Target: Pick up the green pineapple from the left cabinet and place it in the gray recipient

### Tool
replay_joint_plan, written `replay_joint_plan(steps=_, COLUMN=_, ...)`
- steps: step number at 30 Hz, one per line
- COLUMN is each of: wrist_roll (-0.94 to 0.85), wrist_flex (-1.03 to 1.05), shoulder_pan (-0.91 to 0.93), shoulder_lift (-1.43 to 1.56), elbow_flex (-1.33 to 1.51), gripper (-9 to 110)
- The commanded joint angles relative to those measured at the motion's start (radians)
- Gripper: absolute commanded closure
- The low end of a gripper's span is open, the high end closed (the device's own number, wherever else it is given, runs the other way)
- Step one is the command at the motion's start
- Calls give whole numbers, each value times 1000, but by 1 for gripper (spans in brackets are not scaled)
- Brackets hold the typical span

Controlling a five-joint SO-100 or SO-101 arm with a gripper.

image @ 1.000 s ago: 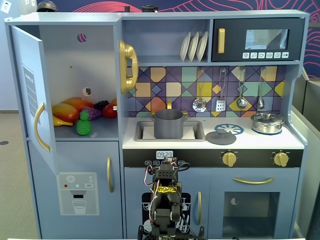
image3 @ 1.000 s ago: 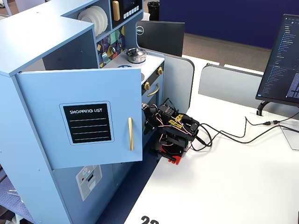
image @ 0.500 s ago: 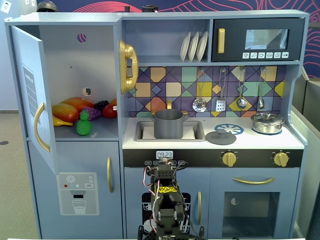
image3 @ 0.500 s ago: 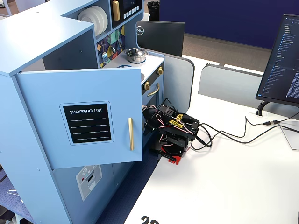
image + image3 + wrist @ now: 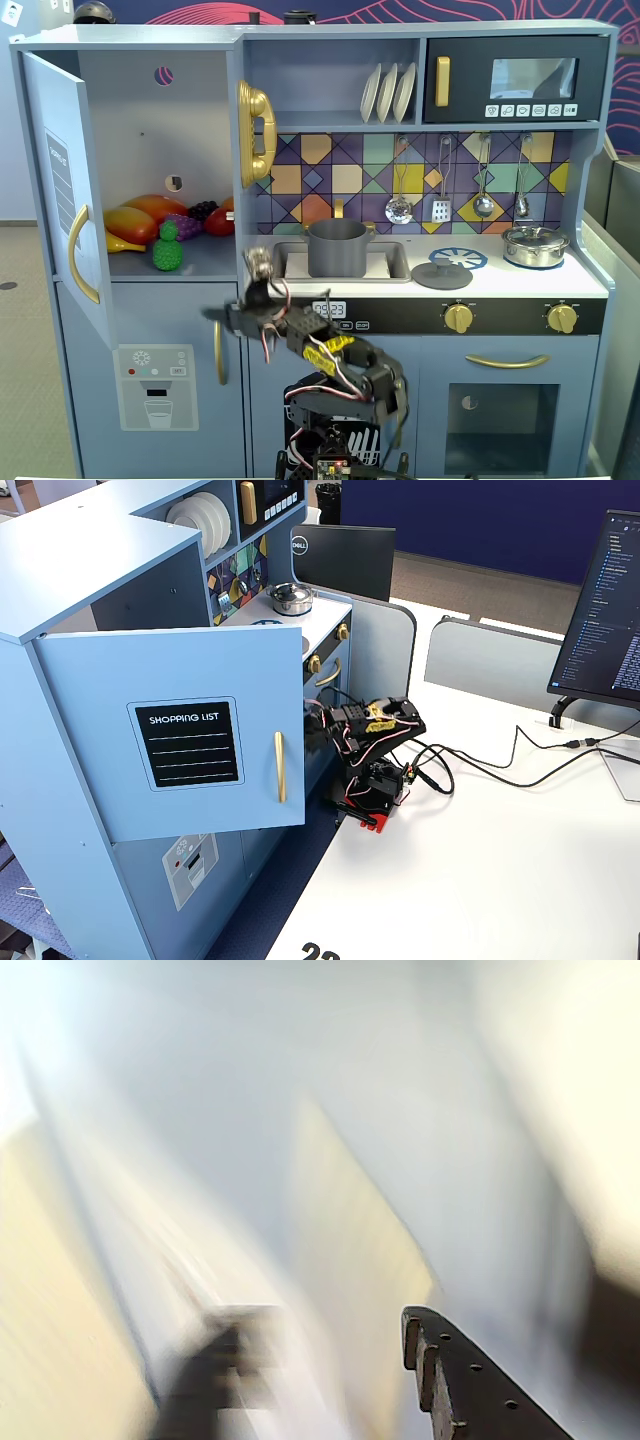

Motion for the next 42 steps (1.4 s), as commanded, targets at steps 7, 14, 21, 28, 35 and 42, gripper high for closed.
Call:
replay_joint_plan(steps=7, wrist_roll=25, wrist_flex=-156, shoulder_pan=-15, shoulder_lift=-270, elbow_flex=-330, gripper=68)
replay_joint_plan(steps=14, wrist_roll=-14, wrist_flex=-313, shoulder_pan=-26, shoulder_lift=-472, elbow_flex=-411, gripper=66)
replay_joint_plan(steps=21, wrist_roll=-43, wrist_flex=-394, shoulder_pan=-12, shoulder_lift=-689, elbow_flex=-577, gripper=67)
replay_joint_plan(steps=28, wrist_roll=-43, wrist_flex=-396, shoulder_pan=-9, shoulder_lift=-802, elbow_flex=-661, gripper=68)
replay_joint_plan(steps=35, wrist_roll=-48, wrist_flex=-405, shoulder_pan=14, shoulder_lift=-950, elbow_flex=-802, gripper=68)
replay_joint_plan(steps=42, wrist_roll=-104, wrist_flex=-400, shoulder_pan=-18, shoulder_lift=-1048, elbow_flex=-951, gripper=88)
